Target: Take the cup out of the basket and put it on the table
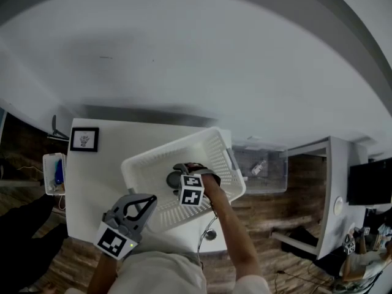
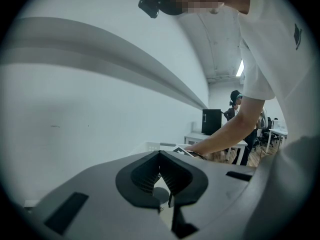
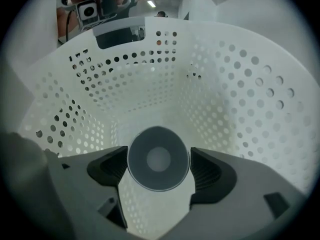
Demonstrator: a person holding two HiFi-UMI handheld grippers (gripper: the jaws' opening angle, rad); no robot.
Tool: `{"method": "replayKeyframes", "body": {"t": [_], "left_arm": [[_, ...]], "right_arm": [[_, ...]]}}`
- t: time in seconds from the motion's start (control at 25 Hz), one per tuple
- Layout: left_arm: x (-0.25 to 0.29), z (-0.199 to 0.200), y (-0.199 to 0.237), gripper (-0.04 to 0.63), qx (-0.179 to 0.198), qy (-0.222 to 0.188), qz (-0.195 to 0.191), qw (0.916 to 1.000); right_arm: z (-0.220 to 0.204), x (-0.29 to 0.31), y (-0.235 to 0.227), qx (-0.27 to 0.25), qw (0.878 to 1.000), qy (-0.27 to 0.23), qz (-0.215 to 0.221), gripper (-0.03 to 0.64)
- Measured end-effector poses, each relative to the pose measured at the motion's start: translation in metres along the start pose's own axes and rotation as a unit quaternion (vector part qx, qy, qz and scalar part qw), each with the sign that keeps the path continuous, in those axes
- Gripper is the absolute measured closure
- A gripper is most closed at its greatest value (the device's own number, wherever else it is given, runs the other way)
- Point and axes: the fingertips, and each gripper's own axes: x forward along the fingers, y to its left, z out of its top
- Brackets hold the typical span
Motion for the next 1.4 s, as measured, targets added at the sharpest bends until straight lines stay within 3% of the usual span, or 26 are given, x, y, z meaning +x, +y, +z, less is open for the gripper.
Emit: {"method": "replayKeyframes", "body": {"t": [0.12, 0.84, 1.4], "left_arm": [[0.000, -0.002, 0.000, 0.594, -0.004, 0.005, -0.001, 1.0000], [-0.009, -0.001, -0.002, 0.594, 0.006, -0.003, 0.002, 1.0000], [-0.022, 0.006, -0.013, 0.594, 0.017, -0.022, -0.005, 0.9996]], "right_arm": [[0.001, -0.001, -0.001, -0.001, 1.000, -0.003, -0.004, 0.250], [0.016, -0.024, 0.001, 0.025, 0.999, -0.019, -0.010, 0.264], [0.040, -0.083, 0.001, 0.055, 0.996, -0.047, -0.056, 0.269]]}}
